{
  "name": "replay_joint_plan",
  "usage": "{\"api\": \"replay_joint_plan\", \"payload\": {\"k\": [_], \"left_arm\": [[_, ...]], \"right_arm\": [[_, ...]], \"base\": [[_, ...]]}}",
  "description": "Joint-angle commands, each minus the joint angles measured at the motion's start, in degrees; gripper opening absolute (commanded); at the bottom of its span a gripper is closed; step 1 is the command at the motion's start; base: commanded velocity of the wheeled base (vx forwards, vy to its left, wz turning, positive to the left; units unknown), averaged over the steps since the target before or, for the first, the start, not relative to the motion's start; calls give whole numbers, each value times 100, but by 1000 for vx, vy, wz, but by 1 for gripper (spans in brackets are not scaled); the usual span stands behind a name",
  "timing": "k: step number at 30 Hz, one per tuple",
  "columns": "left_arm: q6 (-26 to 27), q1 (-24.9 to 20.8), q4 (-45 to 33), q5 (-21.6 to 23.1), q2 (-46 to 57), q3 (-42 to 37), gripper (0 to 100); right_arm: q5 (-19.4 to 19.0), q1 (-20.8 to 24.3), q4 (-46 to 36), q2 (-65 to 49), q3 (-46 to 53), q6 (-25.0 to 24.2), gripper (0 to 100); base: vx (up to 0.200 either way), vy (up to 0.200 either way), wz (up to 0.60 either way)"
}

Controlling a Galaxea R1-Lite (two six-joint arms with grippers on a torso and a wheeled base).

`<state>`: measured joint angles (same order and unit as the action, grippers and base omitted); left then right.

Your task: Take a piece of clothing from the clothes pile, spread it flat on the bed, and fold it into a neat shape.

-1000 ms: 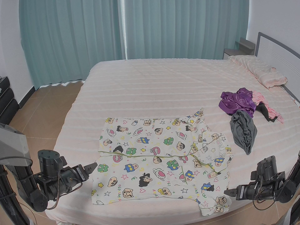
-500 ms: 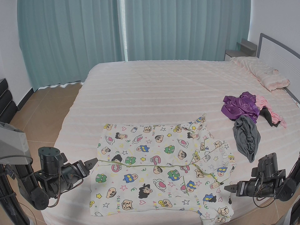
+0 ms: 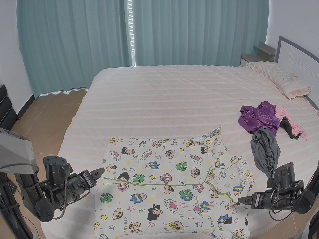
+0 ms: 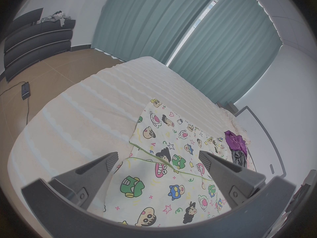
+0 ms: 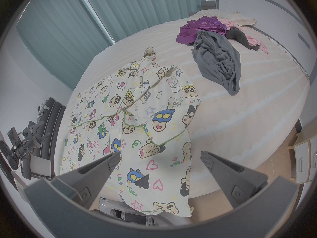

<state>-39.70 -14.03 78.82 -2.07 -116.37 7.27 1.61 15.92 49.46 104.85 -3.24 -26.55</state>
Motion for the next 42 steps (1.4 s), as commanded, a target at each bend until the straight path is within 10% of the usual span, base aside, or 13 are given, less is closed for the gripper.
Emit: {"api": "replay_joint_plan", "payload": {"k": [1, 13, 22, 33, 42], "left_arm": [[-2, -3, 1, -4, -44, 12, 100], [-442, -117, 1, 5, -44, 64, 100], [-486, -126, 1, 40, -52, 73, 100], [-600, -117, 10, 207, -219, 91, 100], [-1189, -117, 80, 480, -175, 91, 100]], "right_arm": [[-3, 8, 3, 9, -10, -8, 100], [-12, 34, 11, 114, -142, -87, 100], [-12, 324, 205, 114, -1152, -1414, 100], [-73, 596, 170, 2312, -4395, -3234, 100], [243, 851, -771, 3841, -6689, -3383, 100]], "base": [[0, 0, 0], [0, 0, 0], [156, 0, 0], [0, 0, 0], [0, 0, 0]]}}
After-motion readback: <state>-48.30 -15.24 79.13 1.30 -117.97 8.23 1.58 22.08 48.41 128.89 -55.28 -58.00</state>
